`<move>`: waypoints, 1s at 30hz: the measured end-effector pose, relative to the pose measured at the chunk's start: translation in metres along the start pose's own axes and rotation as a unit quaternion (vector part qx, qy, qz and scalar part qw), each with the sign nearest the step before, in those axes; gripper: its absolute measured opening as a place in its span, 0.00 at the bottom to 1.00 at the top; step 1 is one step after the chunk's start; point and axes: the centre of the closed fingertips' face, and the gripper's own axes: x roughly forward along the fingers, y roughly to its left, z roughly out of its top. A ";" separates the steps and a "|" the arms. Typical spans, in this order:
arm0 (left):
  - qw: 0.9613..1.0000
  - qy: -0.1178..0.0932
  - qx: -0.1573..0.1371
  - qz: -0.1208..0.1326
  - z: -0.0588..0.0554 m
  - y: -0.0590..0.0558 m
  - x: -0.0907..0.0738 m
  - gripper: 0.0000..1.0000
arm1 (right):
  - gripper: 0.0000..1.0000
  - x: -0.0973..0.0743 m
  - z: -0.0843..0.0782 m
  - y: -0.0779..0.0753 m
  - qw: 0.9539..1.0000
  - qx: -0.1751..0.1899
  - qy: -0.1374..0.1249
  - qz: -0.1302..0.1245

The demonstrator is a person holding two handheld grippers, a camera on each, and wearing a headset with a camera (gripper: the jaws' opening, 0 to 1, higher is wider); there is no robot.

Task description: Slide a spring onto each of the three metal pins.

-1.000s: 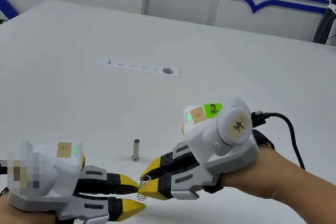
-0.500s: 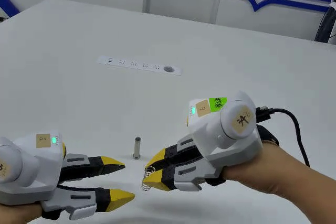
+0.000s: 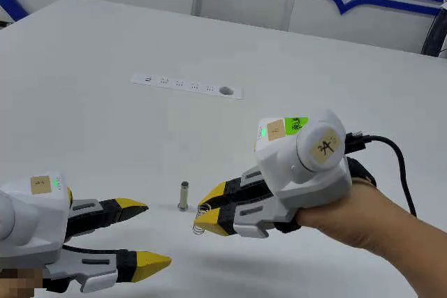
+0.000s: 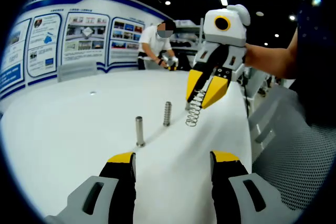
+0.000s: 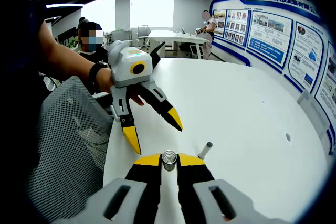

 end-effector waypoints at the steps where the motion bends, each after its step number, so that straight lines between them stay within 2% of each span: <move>1: 1.000 0.001 0.000 0.000 0.000 0.000 0.000 0.59 | 0.12 0.000 0.001 -0.003 1.000 0.001 0.000 -0.005; 10: 1.000 -0.001 -0.003 0.006 0.000 0.003 0.000 0.65 | 0.12 -0.002 0.015 -0.033 0.998 0.016 -0.014 -0.056; 15: 1.000 0.000 -0.005 0.007 -0.001 0.004 0.000 0.67 | 0.12 0.001 0.021 -0.046 0.997 0.021 -0.019 -0.071; 22: 1.000 0.001 -0.007 0.006 -0.002 0.003 0.000 0.69 | 0.12 0.010 0.024 -0.060 0.996 0.032 -0.018 -0.078; 30: 1.000 0.005 -0.009 0.006 -0.004 0.004 -0.001 0.69 | 0.12 0.020 0.023 -0.066 0.997 0.033 -0.009 -0.072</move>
